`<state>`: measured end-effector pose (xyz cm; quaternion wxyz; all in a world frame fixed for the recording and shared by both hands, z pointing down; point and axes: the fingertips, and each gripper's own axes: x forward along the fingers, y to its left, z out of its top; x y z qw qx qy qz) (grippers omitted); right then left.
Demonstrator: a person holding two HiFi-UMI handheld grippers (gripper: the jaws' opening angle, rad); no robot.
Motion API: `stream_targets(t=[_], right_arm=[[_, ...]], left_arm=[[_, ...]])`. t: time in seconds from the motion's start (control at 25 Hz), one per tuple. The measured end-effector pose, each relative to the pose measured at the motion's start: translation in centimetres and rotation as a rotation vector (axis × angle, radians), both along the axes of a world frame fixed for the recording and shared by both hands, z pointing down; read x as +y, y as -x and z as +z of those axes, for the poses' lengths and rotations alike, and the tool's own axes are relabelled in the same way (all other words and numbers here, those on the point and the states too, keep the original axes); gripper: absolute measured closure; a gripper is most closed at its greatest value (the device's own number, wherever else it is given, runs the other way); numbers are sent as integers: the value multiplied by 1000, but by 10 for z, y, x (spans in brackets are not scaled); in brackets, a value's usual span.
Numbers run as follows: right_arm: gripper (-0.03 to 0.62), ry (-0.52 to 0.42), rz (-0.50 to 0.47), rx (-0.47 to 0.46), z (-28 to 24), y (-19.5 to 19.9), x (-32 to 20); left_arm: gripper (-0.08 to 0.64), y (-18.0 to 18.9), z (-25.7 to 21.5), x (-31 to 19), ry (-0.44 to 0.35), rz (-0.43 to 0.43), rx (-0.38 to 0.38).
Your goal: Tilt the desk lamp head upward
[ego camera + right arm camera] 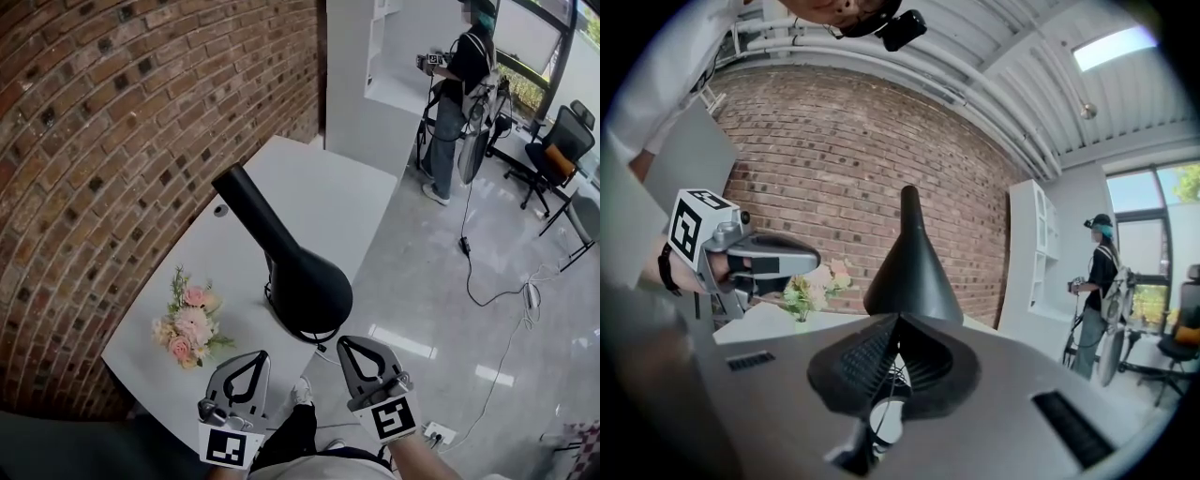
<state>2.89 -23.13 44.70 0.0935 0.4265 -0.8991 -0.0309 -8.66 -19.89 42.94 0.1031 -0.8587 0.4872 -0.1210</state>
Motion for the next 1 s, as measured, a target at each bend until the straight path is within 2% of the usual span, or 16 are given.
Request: stream_targets(t=[0.44, 0.64, 1.0], right_arm=[[575, 17, 16, 5, 25, 9, -18], [574, 5, 32, -33, 28, 9, -20], [575, 29, 68, 1, 42, 5, -19]], left_arm=[[552, 5, 20, -16, 33, 13, 7], [552, 5, 23, -22, 28, 30, 2], [552, 10, 30, -29, 46, 30, 25]])
